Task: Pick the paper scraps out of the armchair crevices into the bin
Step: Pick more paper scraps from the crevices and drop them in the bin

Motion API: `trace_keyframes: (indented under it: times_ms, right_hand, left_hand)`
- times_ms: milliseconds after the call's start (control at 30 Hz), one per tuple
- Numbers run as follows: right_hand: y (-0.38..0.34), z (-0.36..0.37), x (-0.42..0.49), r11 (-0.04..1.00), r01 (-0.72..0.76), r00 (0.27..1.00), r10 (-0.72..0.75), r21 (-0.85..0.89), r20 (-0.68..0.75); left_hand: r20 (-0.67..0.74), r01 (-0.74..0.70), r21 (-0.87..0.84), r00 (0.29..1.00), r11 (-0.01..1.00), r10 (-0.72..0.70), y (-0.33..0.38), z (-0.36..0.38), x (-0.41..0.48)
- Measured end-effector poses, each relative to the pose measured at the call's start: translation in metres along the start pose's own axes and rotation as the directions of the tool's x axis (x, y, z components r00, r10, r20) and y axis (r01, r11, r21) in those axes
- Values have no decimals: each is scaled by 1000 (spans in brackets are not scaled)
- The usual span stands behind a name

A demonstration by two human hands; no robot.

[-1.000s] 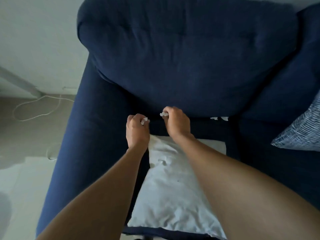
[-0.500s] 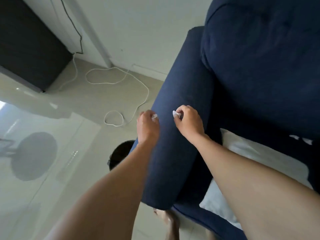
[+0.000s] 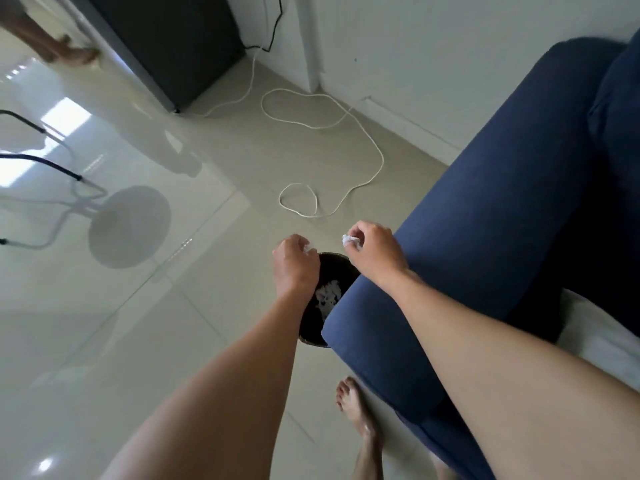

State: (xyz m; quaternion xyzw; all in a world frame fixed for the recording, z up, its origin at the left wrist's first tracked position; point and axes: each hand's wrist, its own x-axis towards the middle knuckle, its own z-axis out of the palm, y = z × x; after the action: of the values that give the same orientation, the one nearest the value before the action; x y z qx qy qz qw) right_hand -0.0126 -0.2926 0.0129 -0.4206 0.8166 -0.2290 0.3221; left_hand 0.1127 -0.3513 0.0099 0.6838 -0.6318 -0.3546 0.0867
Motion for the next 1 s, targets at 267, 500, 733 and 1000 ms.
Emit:
trace_keyframes:
  times_ms: [267,500,733,1000]
  right_hand:
    - [-6,11,-6,989,-93,974,114,-114,195]
    - [24,-29,-22,983,-161,986,165,-93,37]
    - [95,-101,-57,959,-281,943,280,20,-182]
    - [231,-168,-152,866,-487,790,493,114,-365]
  left_hand:
    - [175,49,188,981,981,-82,-17,-15,-3]
    - [261,-135,310,964,941,53,31,7,-29]
    - [387,-413,275,874,868,293,118,76,-85]
    - [564,-689,193,661,699,496,181,186,-190]
